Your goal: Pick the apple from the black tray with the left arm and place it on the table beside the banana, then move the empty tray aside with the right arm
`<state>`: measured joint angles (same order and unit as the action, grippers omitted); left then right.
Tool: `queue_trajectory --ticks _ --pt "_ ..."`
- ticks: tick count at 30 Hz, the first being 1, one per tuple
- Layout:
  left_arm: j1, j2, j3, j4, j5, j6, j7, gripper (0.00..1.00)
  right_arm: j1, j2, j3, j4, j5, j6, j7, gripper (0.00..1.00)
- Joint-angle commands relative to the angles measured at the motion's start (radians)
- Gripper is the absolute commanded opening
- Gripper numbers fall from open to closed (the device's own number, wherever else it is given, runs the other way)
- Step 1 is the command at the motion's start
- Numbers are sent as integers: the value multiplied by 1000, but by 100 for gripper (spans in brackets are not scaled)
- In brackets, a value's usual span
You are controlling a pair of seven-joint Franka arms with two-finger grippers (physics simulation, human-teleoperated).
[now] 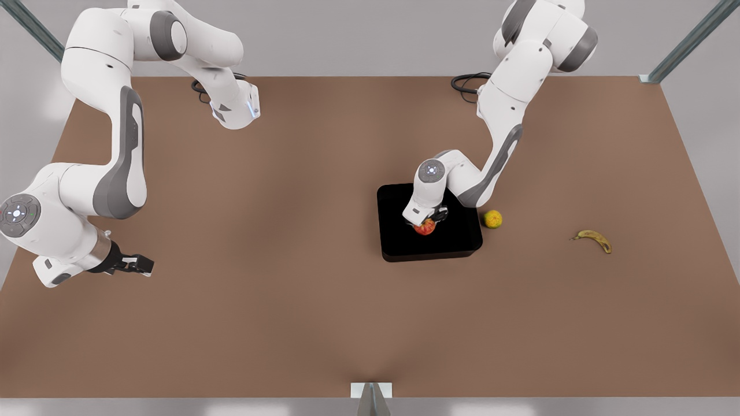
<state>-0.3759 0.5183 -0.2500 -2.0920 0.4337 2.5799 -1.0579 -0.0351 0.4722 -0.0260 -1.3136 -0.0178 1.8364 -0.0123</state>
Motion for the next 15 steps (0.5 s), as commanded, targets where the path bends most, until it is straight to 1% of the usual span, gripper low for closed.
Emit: queue_trajectory --ticks 1,2,4,6,7,8,9,10,11,12,13,14,15 --pt "0 -11 0 -2 7 -7 -31 77 0 -1 0 1 1 0 -2 100" --pt "0 -43 -2 -3 10 -69 -28 78 0 -1 0 1 1 0 -2 100" --pt "3 -158 -6 -5 0 -254 35 78 1 -1 0 1 1 0 -2 100" --pt "41 -283 -3 -19 -135 -374 226 79 1 -1 0 1 1 -2 0 100" --pt "80 -365 -2 -33 -193 -443 332 79 1 -1 0 1 -1 -2 -1 100" --pt "126 -419 0 -36 -227 -500 438 79 1 -3 -2 1 7 -3 -2 100" --pt "181 -457 3 -65 -228 -512 538 79 24 -7 8 1 5 -46 5 100" --pt "235 -477 5 -79 -228 -512 631 79 89 -37 14 1 2 -138 73 100" --pt "304 -491 8 -100 -228 -495 731 79 207 -64 43 1 1 -192 311 100" --pt "359 -491 9 -109 -228 -462 812 79 300 -64 72 7 -2 -210 478 100" --pt "440 -486 9 -126 -228 -417 924 79 400 -64 93 53 -5 -241 580 100" --pt "523 -469 11 -129 -228 -370 1041 79 446 -64 89 76 1 -250 623 100" --pt "588 -429 11 -129 -225 -310 1116 79 485 -61 113 76 -2 -252 704 100"
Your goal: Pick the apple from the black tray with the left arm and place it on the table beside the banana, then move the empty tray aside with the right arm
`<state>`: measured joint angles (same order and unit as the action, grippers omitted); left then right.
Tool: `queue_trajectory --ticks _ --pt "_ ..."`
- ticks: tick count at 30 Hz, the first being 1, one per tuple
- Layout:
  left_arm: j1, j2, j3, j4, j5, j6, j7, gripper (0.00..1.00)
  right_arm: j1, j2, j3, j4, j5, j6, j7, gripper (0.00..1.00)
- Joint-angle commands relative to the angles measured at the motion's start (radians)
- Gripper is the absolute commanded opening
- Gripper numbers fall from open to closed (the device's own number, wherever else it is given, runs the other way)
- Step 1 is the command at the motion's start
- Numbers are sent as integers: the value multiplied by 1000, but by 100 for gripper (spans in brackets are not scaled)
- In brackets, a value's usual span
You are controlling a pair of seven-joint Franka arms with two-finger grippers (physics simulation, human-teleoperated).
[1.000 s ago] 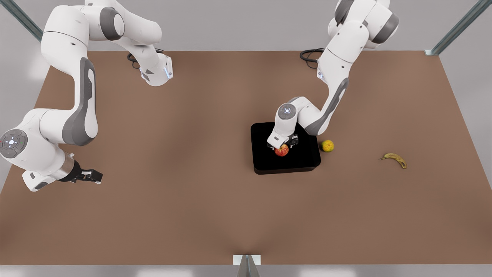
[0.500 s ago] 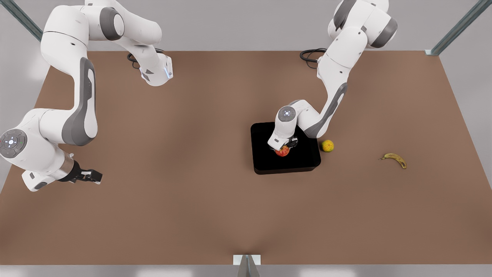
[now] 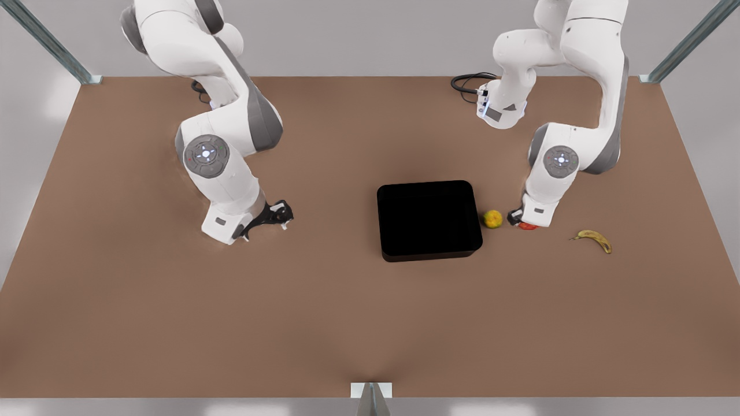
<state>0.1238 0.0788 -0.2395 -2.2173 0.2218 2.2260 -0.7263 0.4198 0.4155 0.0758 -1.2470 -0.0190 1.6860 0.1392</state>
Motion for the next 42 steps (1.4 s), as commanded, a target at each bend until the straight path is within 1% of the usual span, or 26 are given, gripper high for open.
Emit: queue_trajectory --ticks 1,3,5,8,9,10,13,14,15,16,17,18,19,20,21,22,24,25,26,27,28,32,36,38,40,42 --pt "145 53 0 -4 -7 98 853 79 34 25 21 23 14 -60 609 100" --pt "231 154 2 2 42 216 915 79 43 91 81 31 68 37 836 100" --pt "272 254 2 2 80 325 913 79 89 178 85 31 70 149 1123 100" --pt "227 265 -1 -50 171 379 713 79 112 232 111 61 70 221 1257 100" --pt "231 262 0 -61 175 397 714 96 132 258 111 86 70 233 1290 100" --pt "240 253 0 -62 194 397 717 100 149 273 111 83 64 241 1297 100" --pt "250 216 2 -76 195 391 732 100 182 336 113 72 -30 317 1359 100" --pt "250 141 -1 -71 192 357 725 100 180 347 113 72 -30 322 1318 100" --pt "241 53 -18 -24 102 218 722 100 182 351 113 70 -39 331 1258 100" --pt "240 9 -69 111 -68 4 729 100 182 351 116 40 -71 356 1217 100" --pt "235 9 -89 261 -134 -208 737 100 182 353 117 34 -71 376 1175 100" --pt "235 7 -110 320 -148 -272 783 100 180 358 134 35 -70 377 1172 100" --pt "226 51 -127 471 -159 -347 800 100 180 358 151 37 -71 394 1163 100" --pt "224 133 -126 671 -194 -506 778 100 180 364 163 37 -71 397 1139 100" --pt "223 174 -124 766 -191 -557 775 100 180 374 170 38 -73 405 1131 100" --pt "200 190 -129 797 -118 -559 734 100 180 384 180 38 -71 429 1120 100" --pt "198 202 -129 808 -111 -549 725 100 180 416 188 38 -75 445 1102 100" --pt "162 229 -109 831 -65 -542 729 100 180 437 188 41 -75 446 1083 100" --pt "-98 242 221 860 -191 -560 792 100 180 445 188 41 -73 478 1074 100" --pt "-53 208 175 847 -245 -571 795 100 182 463 190 43 -75 485 1068 100" --pt "-55 173 170 812 -245 -562 795 100 180 473 188 43 -75 485 1056 100" --pt "-66 185 166 795 -211 -623 798 100 182 490 217 34 -81 509 984 100" --pt "-64 190 167 803 -203 -612 798 100 177 490 234 9 -82 511 890 100" --pt "-64 194 167 803 -203 -611 798 100 174 499 232 8 -82 512 855 97" --pt "-64 194 167 803 -203 -609 798 100 157 506 231 8 -87 514 826 85" --pt "-64 194 167 803 -203 -609 798 100 155 526 231 9 -90 514 821 81"
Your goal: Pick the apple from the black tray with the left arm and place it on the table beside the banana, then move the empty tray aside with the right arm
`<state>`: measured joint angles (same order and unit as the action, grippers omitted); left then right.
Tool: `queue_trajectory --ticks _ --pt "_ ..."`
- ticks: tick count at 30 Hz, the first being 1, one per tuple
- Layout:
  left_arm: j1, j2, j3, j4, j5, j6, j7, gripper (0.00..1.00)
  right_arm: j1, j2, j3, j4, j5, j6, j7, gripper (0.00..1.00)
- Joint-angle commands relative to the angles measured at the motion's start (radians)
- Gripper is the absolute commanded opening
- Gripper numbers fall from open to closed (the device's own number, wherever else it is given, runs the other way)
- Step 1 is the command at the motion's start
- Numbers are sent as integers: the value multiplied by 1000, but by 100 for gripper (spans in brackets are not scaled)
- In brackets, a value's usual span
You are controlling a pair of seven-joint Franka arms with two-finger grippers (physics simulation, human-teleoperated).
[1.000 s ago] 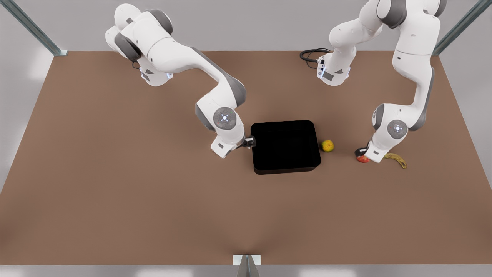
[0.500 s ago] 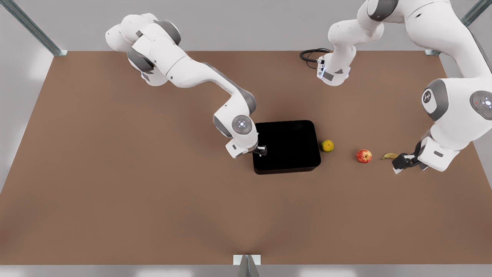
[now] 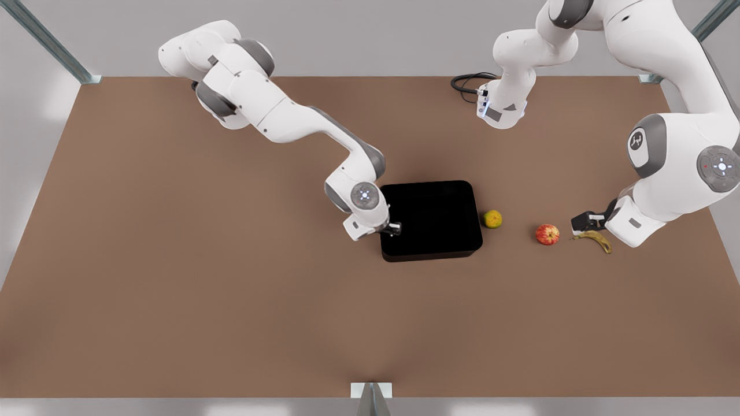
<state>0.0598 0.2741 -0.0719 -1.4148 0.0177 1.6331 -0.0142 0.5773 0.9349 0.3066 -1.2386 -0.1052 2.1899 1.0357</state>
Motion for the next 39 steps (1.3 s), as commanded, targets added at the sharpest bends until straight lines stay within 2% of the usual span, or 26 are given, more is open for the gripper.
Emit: queue_trajectory --ticks 1,3,4,7,8,9,10,11,19,20,21,26,32,35,37,38,39 --pt "0 -1 0 1 1 -18 86 100 -2 7 0 1 -2 10 -89 72" --pt "0 -1 0 1 1 -16 88 100 -5 7 0 1 -1 10 -92 58" --pt "0 -1 0 1 1 -16 88 100 -5 7 0 2 -1 10 -103 49" --pt "2 -3 0 2 1 -18 89 100 -5 7 0 7 4 10 -105 36" --pt "0 -3 0 2 1 -16 89 100 -4 7 0 7 4 10 -105 35" --pt "0 -1 0 2 1 -16 89 100 -4 7 0 8 4 10 -105 28" --pt "2 -1 0 2 5 -16 89 100 -4 7 2 8 4 10 -105 28" --pt "2 0 0 2 5 -16 89 100 -4 7 2 8 4 10 -105 21" --pt "0 0 0 2 5 -6 88 100 -8 -94 17 10 12 -32 -126 21" --pt "0 0 0 2 5 -6 89 100 -48 -114 61 10 9 -62 -138 21" --pt "0 0 0 2 5 -6 89 100 -62 -131 66 10 9 -94 -163 21" --pt "0 2 0 1 5 4 88 100 -142 -220 60 10 19 -334 -364 21" --pt "0 0 0 1 5 4 89 100 -343 -289 52 7 67 -591 -730 21" --pt "0 0 0 1 5 4 89 100 -373 -326 -27 7 70 -694 -907 21" --pt "0 2 0 1 5 4 89 100 -376 -347 -162 7 156 -743 -1097 21" --pt "0 2 0 1 5 4 89 100 -375 -349 -182 7 159 -757 -1118 21" --pt "0 2 0 1 5 4 89 100 -376 -349 -237 5 162 -765 -1203 21"
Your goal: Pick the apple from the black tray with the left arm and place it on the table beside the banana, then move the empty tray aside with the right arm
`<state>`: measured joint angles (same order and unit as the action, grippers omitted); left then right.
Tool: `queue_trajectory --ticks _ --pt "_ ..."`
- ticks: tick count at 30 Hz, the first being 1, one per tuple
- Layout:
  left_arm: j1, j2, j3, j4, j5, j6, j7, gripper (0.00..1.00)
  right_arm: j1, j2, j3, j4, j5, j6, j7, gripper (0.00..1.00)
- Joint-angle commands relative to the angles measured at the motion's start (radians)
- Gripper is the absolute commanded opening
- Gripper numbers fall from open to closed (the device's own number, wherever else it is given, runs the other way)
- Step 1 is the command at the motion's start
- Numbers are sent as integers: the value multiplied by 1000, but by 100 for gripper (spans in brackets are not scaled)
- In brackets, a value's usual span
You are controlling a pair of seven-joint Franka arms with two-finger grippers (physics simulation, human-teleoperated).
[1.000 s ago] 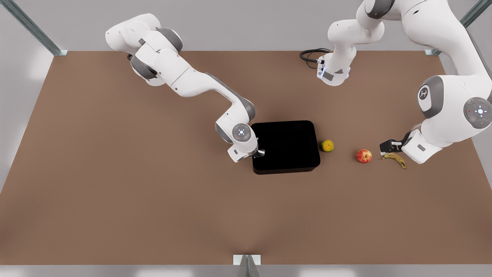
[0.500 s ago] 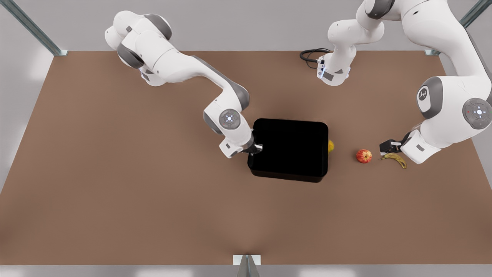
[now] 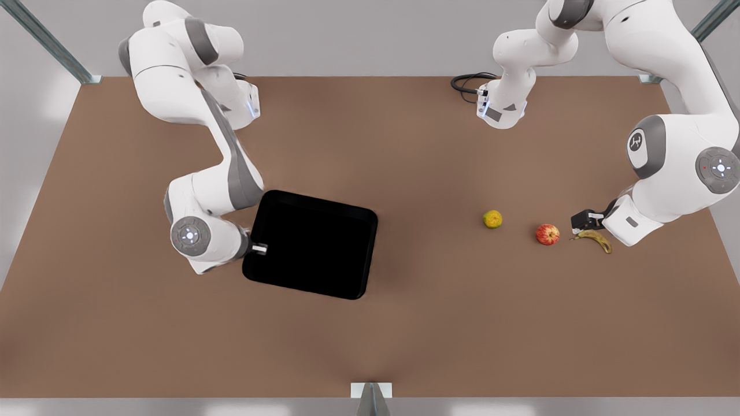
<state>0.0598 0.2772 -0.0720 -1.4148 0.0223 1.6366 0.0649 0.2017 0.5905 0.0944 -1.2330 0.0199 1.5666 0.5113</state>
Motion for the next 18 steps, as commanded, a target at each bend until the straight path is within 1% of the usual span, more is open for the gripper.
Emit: queue_trajectory --ticks 1,5,7,9,13,18 --pt "0 -1 0 0 1 0 10 100 -1 -3 -82 0 38 -141 -775 21" --pt "0 0 0 0 1 0 10 100 -11 20 -235 1 41 -129 -1040 21" --pt "0 -1 0 0 1 2 10 100 -11 57 -321 1 89 -109 -1166 21" --pt "0 -1 0 0 1 2 10 100 -13 78 -363 1 106 -66 -1237 21" --pt "0 -1 0 2 1 2 9 100 -25 126 -384 1 130 3 -1295 21" --pt "0 0 0 2 1 3 9 100 -27 164 -386 0 129 56 -1300 23"
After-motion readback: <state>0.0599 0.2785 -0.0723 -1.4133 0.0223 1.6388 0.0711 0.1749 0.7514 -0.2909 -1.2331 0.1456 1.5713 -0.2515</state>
